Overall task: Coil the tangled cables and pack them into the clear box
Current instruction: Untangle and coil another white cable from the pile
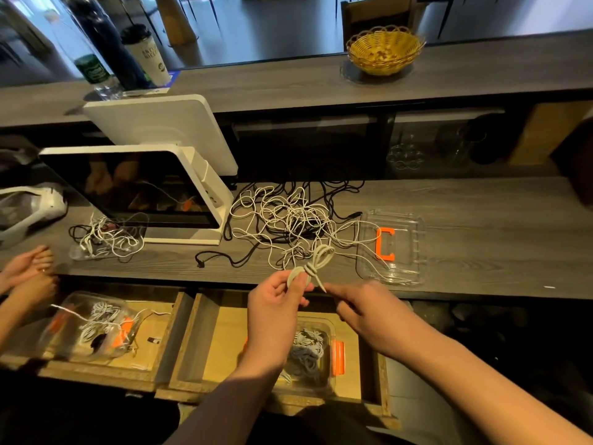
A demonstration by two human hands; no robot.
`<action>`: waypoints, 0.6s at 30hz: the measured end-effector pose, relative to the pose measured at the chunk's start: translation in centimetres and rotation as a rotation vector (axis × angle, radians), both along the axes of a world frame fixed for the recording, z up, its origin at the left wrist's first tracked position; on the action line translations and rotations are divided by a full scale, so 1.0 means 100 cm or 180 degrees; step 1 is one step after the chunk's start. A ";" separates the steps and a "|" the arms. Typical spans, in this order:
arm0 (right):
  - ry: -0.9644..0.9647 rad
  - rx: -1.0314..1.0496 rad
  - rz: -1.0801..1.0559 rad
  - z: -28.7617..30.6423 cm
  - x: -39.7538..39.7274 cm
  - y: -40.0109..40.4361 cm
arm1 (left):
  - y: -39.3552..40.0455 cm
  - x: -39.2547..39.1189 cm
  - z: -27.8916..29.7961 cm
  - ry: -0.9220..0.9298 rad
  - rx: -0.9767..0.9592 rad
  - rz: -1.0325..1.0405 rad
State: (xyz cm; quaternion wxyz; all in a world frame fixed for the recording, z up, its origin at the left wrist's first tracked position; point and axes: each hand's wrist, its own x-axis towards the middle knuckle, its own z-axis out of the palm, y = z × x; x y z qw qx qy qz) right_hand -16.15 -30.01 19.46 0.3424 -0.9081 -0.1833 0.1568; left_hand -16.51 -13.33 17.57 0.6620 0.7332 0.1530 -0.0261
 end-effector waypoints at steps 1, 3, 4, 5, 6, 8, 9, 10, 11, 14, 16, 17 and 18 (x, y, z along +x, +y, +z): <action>-0.0035 -0.0065 0.0042 0.001 -0.002 0.002 | 0.000 -0.001 -0.001 -0.0047 0.0102 0.0048; -0.0118 -0.0049 0.0030 0.003 -0.006 0.006 | 0.000 -0.002 0.000 -0.0122 0.0218 0.0116; -0.0156 0.0028 -0.0040 0.003 -0.008 0.007 | 0.000 -0.002 0.000 -0.0154 0.0268 0.0136; -0.0191 0.0127 -0.0119 0.004 -0.010 0.007 | 0.001 -0.002 0.001 -0.0171 0.0319 0.0143; -0.0204 0.0205 -0.0159 0.005 -0.011 0.008 | 0.001 -0.002 0.001 -0.0179 0.0367 0.0130; -0.0142 0.0365 -0.0136 0.006 -0.014 0.010 | 0.001 -0.003 0.000 -0.0170 0.0462 0.0058; -0.0032 0.0507 -0.0140 0.007 -0.015 0.011 | 0.001 -0.003 -0.001 -0.0163 0.0528 0.0001; 0.0112 0.0693 -0.0202 0.008 -0.015 0.012 | 0.001 -0.004 -0.003 -0.0139 0.0593 -0.0081; 0.0262 0.0939 -0.0306 0.009 -0.014 0.012 | 0.001 -0.004 -0.004 -0.0097 0.0601 -0.0160; 0.0792 0.1749 -0.0647 0.013 -0.011 0.009 | 0.000 -0.004 -0.005 -0.0009 0.0373 -0.0356; 0.0978 0.1910 -0.0649 0.014 -0.009 0.005 | 0.002 -0.003 -0.006 -0.0106 0.0511 -0.0537; 0.0988 0.1890 -0.0613 0.014 -0.008 0.003 | 0.002 -0.003 -0.006 -0.0085 0.0561 -0.0603; 0.0950 0.1818 -0.0588 0.014 -0.008 0.001 | 0.002 -0.003 -0.006 -0.0051 0.0576 -0.0670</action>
